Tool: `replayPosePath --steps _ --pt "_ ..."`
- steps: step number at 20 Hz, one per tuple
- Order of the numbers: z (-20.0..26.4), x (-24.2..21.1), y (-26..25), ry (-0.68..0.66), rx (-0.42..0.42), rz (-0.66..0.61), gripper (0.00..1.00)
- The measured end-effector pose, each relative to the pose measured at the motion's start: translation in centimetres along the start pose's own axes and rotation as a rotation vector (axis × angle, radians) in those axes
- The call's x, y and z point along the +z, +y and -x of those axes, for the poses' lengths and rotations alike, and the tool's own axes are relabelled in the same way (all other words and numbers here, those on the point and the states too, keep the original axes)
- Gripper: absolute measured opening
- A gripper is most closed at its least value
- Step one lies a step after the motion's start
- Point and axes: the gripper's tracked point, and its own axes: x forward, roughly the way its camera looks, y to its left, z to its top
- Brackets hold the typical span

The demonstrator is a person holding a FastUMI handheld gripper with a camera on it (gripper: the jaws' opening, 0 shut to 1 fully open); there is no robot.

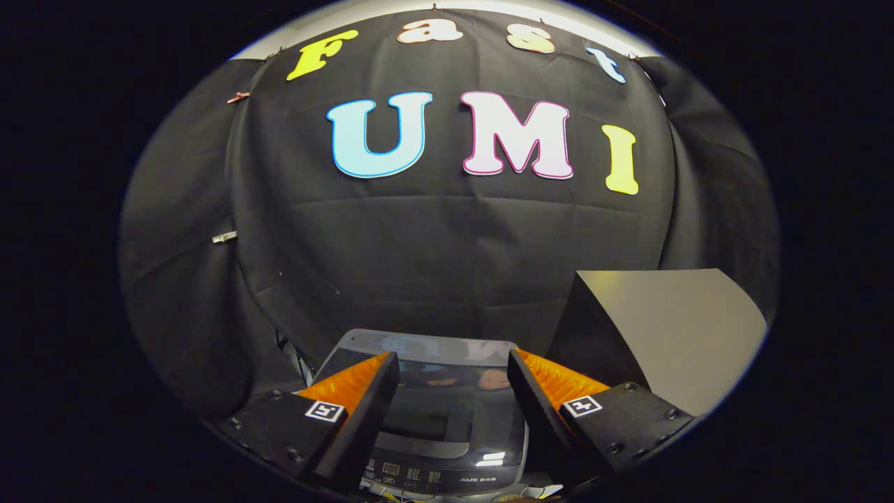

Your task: Put the clothes into the washing machine and then close the washing machine lid.

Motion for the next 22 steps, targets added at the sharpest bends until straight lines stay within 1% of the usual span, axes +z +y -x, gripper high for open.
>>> replayPosePath --steps 6,8,10,14,15,19,22 --pt "4.3 1.0 0.0 -0.035 0.058 0.006 0.97" --pt "6.5 2.5 -0.5 -0.075 0.083 0.014 0.97" --pt "9.5 4.9 -1.4 -0.138 0.114 0.003 0.97" --pt "16.5 9.4 -4.3 -0.323 0.158 0.008 0.98" --pt "18.1 10.0 -6.0 -0.365 0.149 0.017 0.99" --pt "24.0 10.0 -11.4 -0.459 0.140 0.034 0.98" --pt "26.9 9.7 -14.5 -0.506 0.139 0.045 0.98"
